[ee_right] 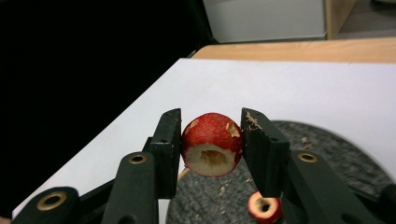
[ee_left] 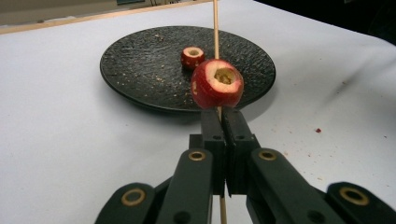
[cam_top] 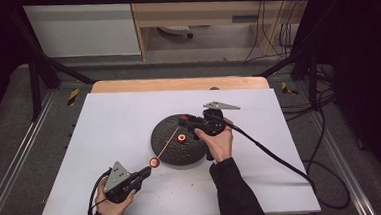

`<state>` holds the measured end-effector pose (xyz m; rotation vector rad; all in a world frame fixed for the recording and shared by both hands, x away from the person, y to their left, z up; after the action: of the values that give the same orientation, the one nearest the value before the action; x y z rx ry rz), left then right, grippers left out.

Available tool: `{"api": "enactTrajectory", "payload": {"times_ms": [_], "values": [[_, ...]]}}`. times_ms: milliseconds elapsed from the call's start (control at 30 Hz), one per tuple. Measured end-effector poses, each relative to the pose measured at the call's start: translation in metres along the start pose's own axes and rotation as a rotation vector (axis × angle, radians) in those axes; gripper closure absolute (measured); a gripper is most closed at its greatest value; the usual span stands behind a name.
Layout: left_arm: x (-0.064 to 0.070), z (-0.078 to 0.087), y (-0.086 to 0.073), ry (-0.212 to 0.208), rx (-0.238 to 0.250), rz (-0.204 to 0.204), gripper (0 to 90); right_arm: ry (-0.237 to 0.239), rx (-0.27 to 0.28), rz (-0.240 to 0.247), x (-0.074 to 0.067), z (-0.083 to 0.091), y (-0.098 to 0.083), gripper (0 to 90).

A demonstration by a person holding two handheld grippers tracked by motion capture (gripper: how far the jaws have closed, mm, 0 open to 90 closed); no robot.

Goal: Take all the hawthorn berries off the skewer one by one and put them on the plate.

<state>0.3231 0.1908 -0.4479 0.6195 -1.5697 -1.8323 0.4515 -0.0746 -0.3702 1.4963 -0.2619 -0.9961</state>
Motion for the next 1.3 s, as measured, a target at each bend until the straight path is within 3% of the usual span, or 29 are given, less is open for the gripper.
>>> {"api": "enactTrajectory", "payload": {"times_ms": [167,400,733,967,1133,1300], "values": [[0.0,0.0,0.0,0.002,-0.003,0.0,88.5,-0.029,0.02,0.027,0.009,0.004,0.013,60.1],[-0.002,0.001,-0.001,0.01,-0.005,0.004,88.5,-0.066,0.009,0.034,0.02,0.006,0.01,60.1],[-0.002,0.0,-0.001,0.012,-0.008,0.002,88.5,-0.116,-0.086,0.03,0.041,0.001,-0.031,60.1],[-0.002,0.0,-0.001,0.013,-0.011,0.002,88.5,-0.123,-0.157,0.03,0.048,-0.006,-0.061,60.0],[-0.002,0.0,-0.001,0.014,-0.012,0.003,88.6,-0.128,-0.198,0.046,0.05,-0.01,-0.075,59.8],[-0.002,0.0,-0.001,0.012,-0.012,0.001,88.5,-0.132,-0.202,0.06,0.05,-0.011,-0.081,56.1]]}}
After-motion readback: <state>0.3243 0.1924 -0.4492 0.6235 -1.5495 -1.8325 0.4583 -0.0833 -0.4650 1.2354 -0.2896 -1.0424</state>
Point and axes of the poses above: each handheld gripper's, and its own axes: z roughly backward along the jaws, y roughly out of its top, x roughly to its right, the point moved 2 cm from there along -z, roughly forward along the jaws, and after that the axes turned 13 degrees about x, right-handed, at the moved point
